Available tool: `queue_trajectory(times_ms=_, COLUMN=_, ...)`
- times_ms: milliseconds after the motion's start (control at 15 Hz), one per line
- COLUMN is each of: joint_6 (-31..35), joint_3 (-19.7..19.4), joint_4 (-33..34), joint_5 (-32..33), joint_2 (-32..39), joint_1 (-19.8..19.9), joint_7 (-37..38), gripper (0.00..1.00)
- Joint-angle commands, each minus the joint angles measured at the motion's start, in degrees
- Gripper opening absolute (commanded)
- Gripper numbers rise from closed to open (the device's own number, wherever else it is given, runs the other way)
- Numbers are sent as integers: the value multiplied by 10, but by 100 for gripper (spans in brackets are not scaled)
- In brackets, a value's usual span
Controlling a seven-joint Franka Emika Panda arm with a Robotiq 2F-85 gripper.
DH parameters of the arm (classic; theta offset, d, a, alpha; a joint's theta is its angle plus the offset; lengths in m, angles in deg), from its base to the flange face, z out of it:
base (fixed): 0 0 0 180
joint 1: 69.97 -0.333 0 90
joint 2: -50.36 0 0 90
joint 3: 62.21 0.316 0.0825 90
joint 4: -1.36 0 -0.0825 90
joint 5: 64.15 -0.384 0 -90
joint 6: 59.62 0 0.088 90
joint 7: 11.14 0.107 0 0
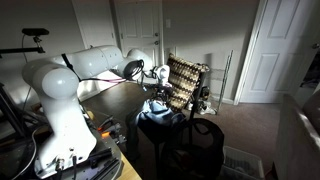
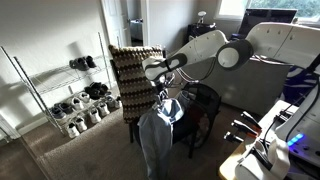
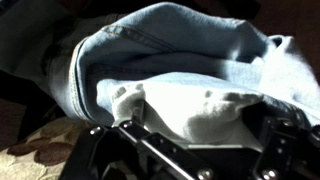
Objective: Move the jeans to the chair on the right
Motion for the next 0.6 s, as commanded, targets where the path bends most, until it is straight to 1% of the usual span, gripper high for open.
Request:
queue_trajectory(times_ms=0, joint_6=-76, joint_3=-15, joint_4=5, joint_5=-52, joint_2=2, joint_1=13, joint_7=-46, gripper=100)
queue_trajectory(times_ms=133, joint_6=-94, joint_3=-20, joint_4=7, joint_5=-67, joint_2=2, joint_1=19, joint_7=-55, gripper=100)
queue_trajectory(times_ms=333, joint_6=-99, joint_3=-21, joint_4=9, joint_5=-79, joint_2=2, joint_1=24, joint_7=-66, gripper=100)
queue_trajectory(times_ms=400, joint_6=-95, joint_3=-20, joint_4=9, joint_5=-80, joint_2=2, joint_1=25, joint_7=-77, gripper=100)
queue_trajectory(times_ms=467, joint_6=-87, joint_3=-17, joint_4=10, joint_5=-79, joint_2=2, joint_1=27, joint_7=-106, gripper=100)
queue_trajectory(times_ms=533, joint_6=-84, joint_3=-18, joint_4=12, joint_5=-76, joint_2=2, joint_1=26, joint_7=-120, gripper=100)
